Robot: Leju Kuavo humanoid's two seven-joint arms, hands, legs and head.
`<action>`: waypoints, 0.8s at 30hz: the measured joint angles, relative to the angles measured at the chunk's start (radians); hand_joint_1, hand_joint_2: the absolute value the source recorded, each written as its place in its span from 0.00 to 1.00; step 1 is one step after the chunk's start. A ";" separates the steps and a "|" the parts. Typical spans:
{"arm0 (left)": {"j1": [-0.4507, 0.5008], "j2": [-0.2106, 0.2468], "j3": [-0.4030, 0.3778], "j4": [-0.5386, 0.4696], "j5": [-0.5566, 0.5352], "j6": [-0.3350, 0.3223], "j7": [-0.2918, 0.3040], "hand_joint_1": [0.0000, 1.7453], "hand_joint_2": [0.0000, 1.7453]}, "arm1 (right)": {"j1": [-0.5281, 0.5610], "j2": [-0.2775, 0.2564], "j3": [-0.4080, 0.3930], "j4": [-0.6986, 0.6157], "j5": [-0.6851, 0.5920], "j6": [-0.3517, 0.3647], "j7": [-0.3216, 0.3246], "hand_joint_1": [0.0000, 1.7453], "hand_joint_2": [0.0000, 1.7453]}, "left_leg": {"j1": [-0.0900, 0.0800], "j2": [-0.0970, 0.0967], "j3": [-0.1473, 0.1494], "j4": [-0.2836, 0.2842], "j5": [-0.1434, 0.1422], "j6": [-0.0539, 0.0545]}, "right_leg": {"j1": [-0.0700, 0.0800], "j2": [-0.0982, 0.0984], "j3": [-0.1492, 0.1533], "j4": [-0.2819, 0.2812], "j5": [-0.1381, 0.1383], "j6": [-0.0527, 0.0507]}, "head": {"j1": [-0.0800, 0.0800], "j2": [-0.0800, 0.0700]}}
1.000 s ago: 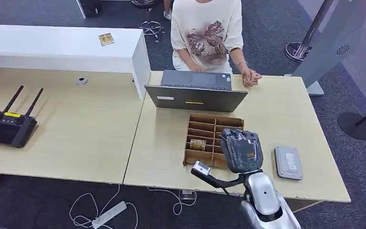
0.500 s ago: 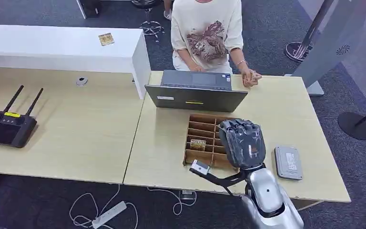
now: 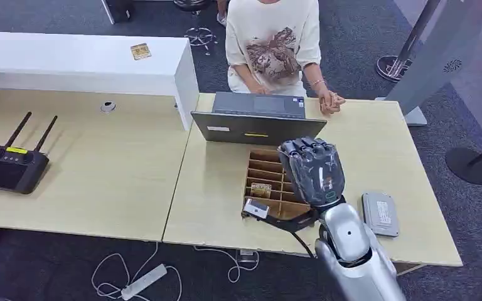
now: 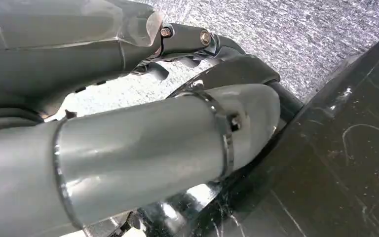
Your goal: Pass the card to the sensor for recognition and then transmit it.
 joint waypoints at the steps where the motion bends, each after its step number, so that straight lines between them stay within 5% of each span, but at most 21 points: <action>1: 0.000 0.000 0.000 0.000 0.000 0.000 0.000 0.00 0.00 | -0.018 0.002 0.006 0.008 -0.007 0.007 -0.008 1.00 1.00 | 0.000 0.000 0.000 0.000 0.000 0.000 | 0.000 0.001 0.000 0.000 0.000 0.000 | 0.000 0.000; 24: -0.006 0.005 0.000 0.000 -0.015 -0.024 -0.003 0.00 0.00 | -0.471 0.053 0.041 0.378 -0.140 0.190 -0.048 1.00 1.00 | 0.000 0.000 0.000 0.000 0.001 -0.001 | 0.000 0.000 -0.001 0.001 0.001 0.000 | 0.000 0.000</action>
